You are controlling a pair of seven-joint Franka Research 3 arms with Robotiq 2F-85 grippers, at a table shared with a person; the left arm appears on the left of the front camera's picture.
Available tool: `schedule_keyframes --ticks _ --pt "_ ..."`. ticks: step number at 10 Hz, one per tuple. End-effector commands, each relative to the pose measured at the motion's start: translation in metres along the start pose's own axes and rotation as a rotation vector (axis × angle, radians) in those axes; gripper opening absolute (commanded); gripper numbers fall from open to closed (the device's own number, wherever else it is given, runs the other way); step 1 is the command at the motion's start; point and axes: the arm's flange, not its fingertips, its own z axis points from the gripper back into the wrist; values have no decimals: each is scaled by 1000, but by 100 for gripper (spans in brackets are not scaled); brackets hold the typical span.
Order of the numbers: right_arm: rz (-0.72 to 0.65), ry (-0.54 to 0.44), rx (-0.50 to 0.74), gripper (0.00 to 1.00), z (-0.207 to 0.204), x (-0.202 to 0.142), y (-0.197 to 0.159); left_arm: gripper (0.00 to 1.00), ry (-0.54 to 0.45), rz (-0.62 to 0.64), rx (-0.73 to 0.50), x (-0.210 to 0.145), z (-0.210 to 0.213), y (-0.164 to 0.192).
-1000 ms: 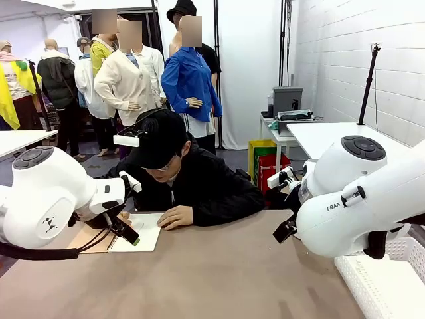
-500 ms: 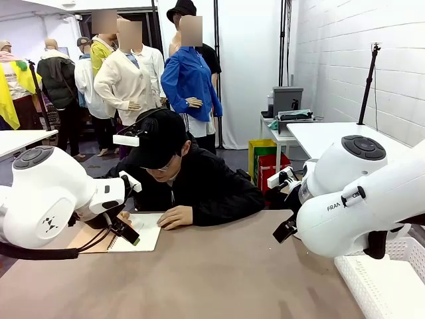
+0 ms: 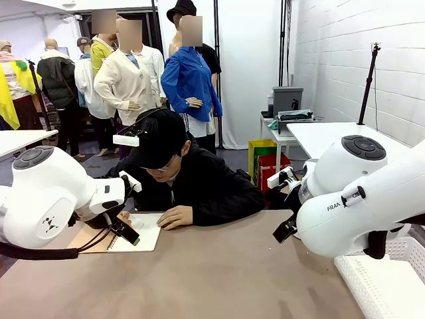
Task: Sort the paper based on its condition.
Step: If a person hands you a paper, place it in the Organizing basket , and if it's crumpled, put it in the Trash can.
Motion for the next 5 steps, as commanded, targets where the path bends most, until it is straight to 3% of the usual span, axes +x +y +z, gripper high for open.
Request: schedule_keyframes --ticks 1,5 --pt "-1 0 0 100 0 0 0 100 0 0 0 0 0 0" --pt "69 -31 -108 100 3 -1 -4 100 45 -28 -126 -5 10 9"
